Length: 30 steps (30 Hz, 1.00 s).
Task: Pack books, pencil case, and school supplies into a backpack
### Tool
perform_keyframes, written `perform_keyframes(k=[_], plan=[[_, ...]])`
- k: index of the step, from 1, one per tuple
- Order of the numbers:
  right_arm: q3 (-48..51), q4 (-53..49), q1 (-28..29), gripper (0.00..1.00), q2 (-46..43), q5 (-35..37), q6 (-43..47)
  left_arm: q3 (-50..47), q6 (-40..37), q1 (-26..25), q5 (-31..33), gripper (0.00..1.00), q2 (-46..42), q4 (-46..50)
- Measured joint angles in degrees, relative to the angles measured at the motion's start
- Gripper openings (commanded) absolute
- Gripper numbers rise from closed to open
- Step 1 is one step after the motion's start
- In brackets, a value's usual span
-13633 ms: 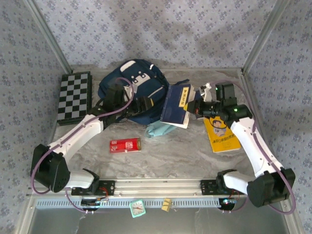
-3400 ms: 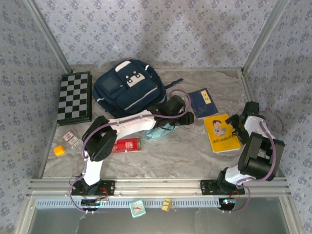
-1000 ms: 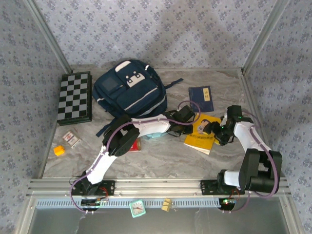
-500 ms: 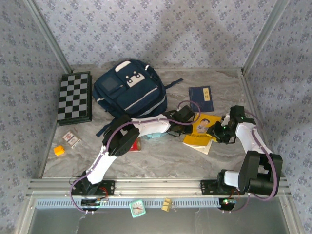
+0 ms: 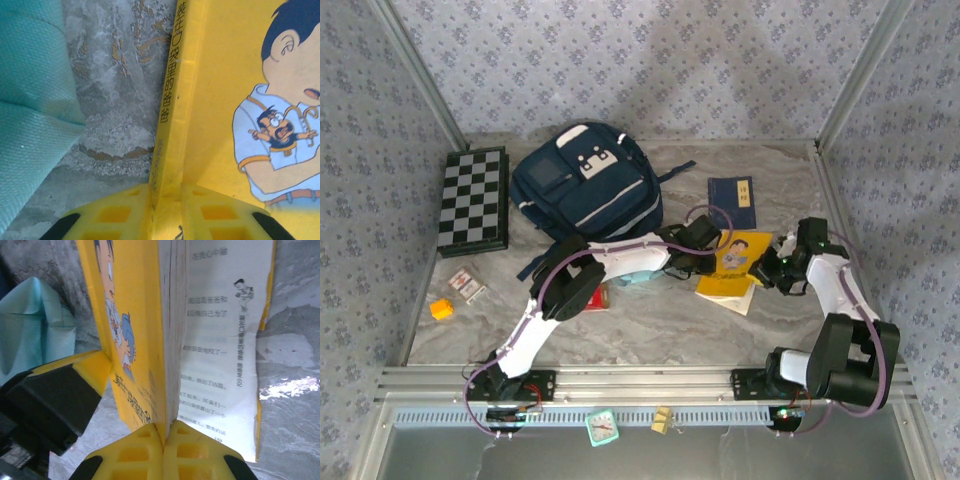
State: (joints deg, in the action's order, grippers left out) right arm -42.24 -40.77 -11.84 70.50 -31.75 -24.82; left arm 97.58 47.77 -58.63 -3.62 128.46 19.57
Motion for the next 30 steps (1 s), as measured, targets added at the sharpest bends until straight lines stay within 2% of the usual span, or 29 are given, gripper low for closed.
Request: perform_keyframes(k=[3,4,9,14,19,24,30], plan=[[0.0,-0.5,-1.1,0.0,-2.4,-0.5,0.0,-0.7,-0.4,0.0,-0.2,0.35,-1.9,0.4],[-0.2,-0.9,-1.3,0.0,-3.3,-0.5,0.0,-1.6,-0.4,0.2,-0.6,0.4,-3.4,0.4],[-3.1,-3.1,-1.6,0.0,-7.2,-0.9,-0.2,-7.7,-0.7,2.2,-2.5,0.56,-14.4,0.1],[-8.3,-3.0,-0.6,0.0,-10.6,-3.9,-1.1,-14.3,0.4,7.9,-7.0,0.73,-26.0,-3.0],[-14.1,-0.5,4.7,0.0,-10.7,-7.6,-2.0,-20.9,2.2,14.9,-12.7,0.9,-33.6,-7.0],[-17.5,5.6,10.5,0.0,-7.5,-12.2,-4.5,-24.9,3.5,19.3,-19.2,0.93,-36.4,-12.4],[-19.2,13.6,16.3,0.0,-3.4,-16.9,-7.1,-25.9,3.5,20.3,-24.9,0.9,-36.5,-18.7]])
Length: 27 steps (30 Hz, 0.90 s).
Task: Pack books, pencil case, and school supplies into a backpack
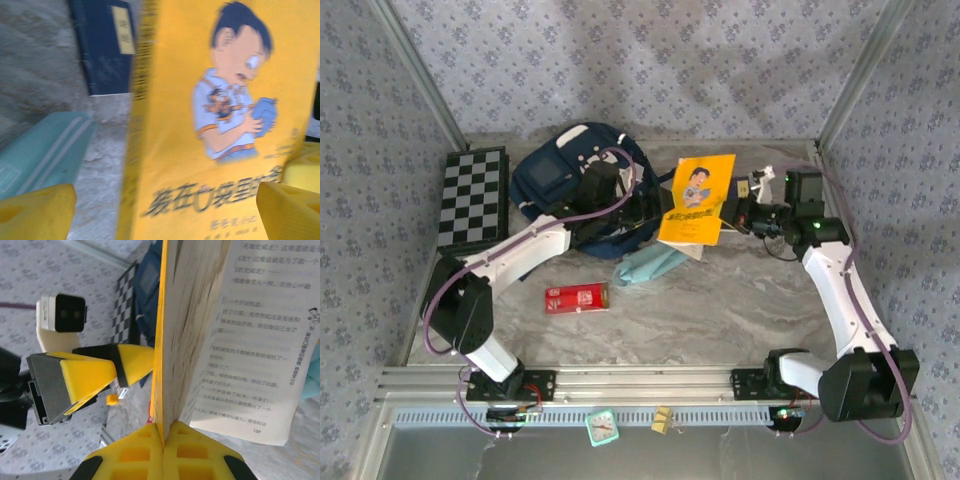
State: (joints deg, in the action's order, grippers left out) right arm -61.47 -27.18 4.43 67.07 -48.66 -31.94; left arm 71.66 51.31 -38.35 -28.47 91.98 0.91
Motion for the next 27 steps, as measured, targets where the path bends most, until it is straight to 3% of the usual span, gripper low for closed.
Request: perform_keyframes(k=[6,11,15,21,27], plan=[[0.6,6.3,0.6,0.0,1.2,-3.8,-1.2,0.0,-1.0,0.0,-3.9,0.75,-0.3,-4.6],[1.0,6.1,0.5,0.0,1.6,-4.1,0.9,-0.1,-1.6,0.1,-4.1,0.52,-0.7,-5.0],[1.8,6.0,0.0,0.01,2.4,-4.1,2.8,-1.5,-2.0,0.1,-4.1,0.28,-2.0,-6.8],[3.1,6.6,-0.3,0.27,2.8,-3.8,4.0,-1.7,-3.4,0.1,-4.1,0.01,-2.8,-7.5],[5.8,7.5,-1.2,0.82,2.8,-3.2,4.6,-1.8,-3.3,0.0,-4.1,0.0,-2.8,-11.8]])
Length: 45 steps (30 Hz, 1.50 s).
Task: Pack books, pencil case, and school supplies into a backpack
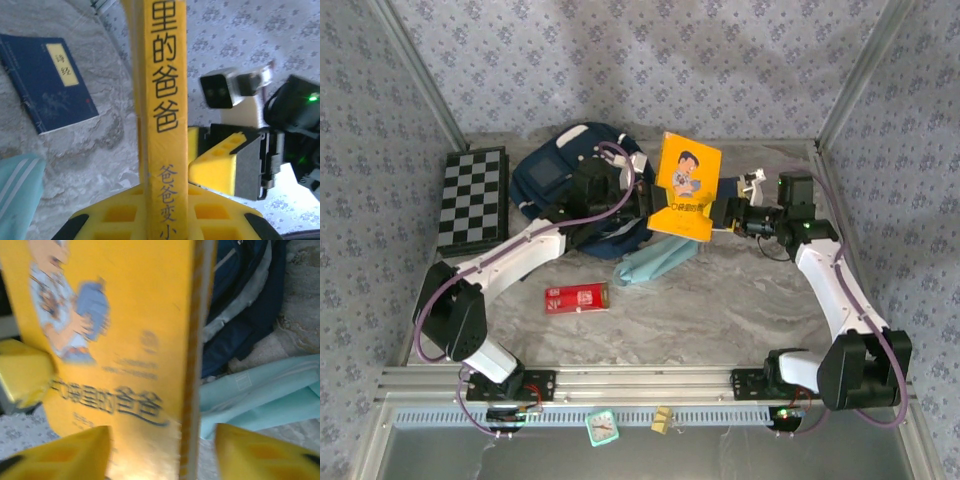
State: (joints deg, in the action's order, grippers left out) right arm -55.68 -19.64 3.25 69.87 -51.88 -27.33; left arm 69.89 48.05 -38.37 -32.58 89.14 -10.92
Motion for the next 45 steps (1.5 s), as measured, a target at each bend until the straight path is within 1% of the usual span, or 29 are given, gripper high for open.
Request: perform_keyframes(k=[2,5,7,13,17,21,24,29,31,33,35,36,37,39,41,42,45], plan=[[1.1,0.6,-1.0,0.91,0.0,-0.2,-0.4,-0.1,0.5,0.0,-0.1,0.0,0.1,-2.2],[2.1,2.0,-2.0,0.98,0.1,-0.9,-1.4,-0.1,1.6,0.0,-0.6,0.0,0.2,-5.1],[2.4,4.0,-1.6,0.98,0.2,-2.1,-2.6,-0.1,2.5,0.0,-0.9,0.0,0.3,-6.6],[3.3,15.8,2.2,0.98,0.5,-6.3,-10.7,-0.1,3.8,-0.4,-1.1,0.0,1.6,-9.7],[3.4,23.2,3.4,0.88,0.9,-8.0,-16.1,-0.1,3.9,-0.3,-1.0,0.0,2.5,-9.7],[3.5,25.2,3.2,0.75,0.7,-8.0,-18.2,-0.1,3.3,0.2,-1.1,0.0,2.5,-9.8],[3.5,24.0,3.1,0.6,-0.5,-7.5,-17.2,-0.1,1.4,0.5,-0.9,0.0,2.5,-8.9],[3.5,21.2,3.3,0.29,-1.7,-6.8,-14.5,-1.2,-0.8,0.8,-0.9,0.0,2.5,-8.6],[3.5,19.5,3.3,0.18,-1.4,-6.1,-13.2,-1.5,-1.6,0.8,-0.9,0.0,2.5,-8.6],[3.5,17.9,3.3,0.11,-1.0,-5.3,-12.3,-1.8,-2.3,0.8,-0.8,0.0,2.5,-8.6],[3.5,16.7,3.3,0.02,-1.0,-4.5,-11.5,-2.0,-2.8,0.8,-0.4,0.0,2.5,-8.3],[3.5,15.9,3.4,0.0,-0.9,-4.1,-10.9,-2.0,-3.0,0.8,-0.4,0.0,2.5,-8.0],[3.3,15.2,3.5,0.0,-0.9,-3.8,-10.3,-2.0,-3.3,0.8,-0.4,0.07,2.5,-7.7],[2.7,13.4,3.7,0.0,-0.8,-3.1,-9.0,-2.0,-4.4,0.8,-0.4,0.29,2.5,-6.7],[1.8,10.7,3.7,0.0,-0.8,-2.1,-7.2,-2.0,-7.6,0.8,-0.1,0.53,2.2,-4.6],[1.2,8.6,3.7,0.0,-0.7,-0.9,-6.1,-2.0,-9.9,0.9,0.4,0.57,1.8,-2.8],[-0.5,2.3,3.6,0.0,-0.7,3.2,-3.6,-1.5,-17.9,1.2,4.1,0.61,-0.1,6.2]])
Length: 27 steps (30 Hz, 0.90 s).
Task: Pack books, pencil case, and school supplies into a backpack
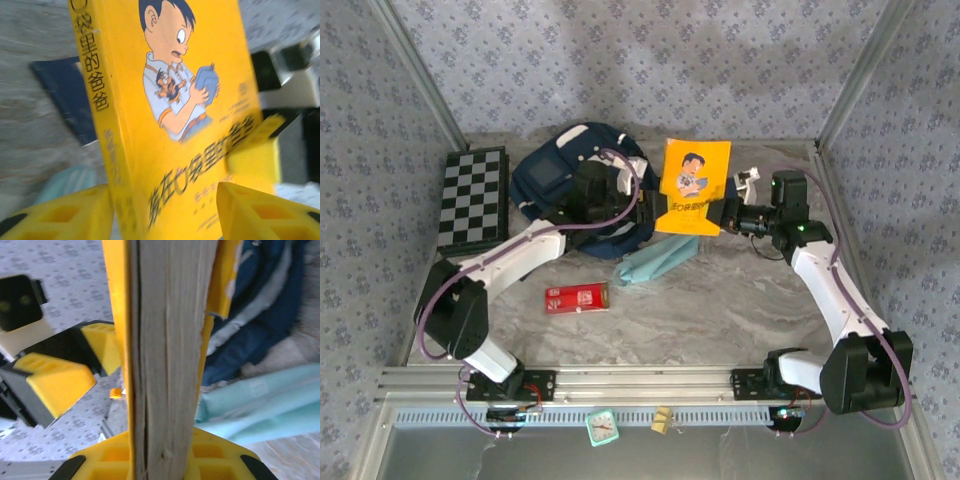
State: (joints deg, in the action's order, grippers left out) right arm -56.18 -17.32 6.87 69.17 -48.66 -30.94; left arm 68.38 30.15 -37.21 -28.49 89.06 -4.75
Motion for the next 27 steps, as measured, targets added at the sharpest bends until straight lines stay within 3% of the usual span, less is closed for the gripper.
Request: perform_keyframes(k=[6,11,22,27], plan=[[-0.8,-10.4,-1.0,0.0,0.2,9.0,2.7,7.6,-13.8,1.3,15.5,0.61,1.8,19.8],[-0.9,-15.1,-2.8,0.0,1.1,13.1,3.0,13.4,-22.1,3.0,24.6,0.59,9.7,28.7],[-0.9,-16.4,-5.3,0.0,1.2,14.0,3.0,22.6,-31.1,2.9,25.6,0.43,24.7,37.6],[-0.9,-16.4,-6.1,0.0,1.2,13.9,3.0,26.9,-32.6,2.9,25.6,0.23,28.9,38.8]])
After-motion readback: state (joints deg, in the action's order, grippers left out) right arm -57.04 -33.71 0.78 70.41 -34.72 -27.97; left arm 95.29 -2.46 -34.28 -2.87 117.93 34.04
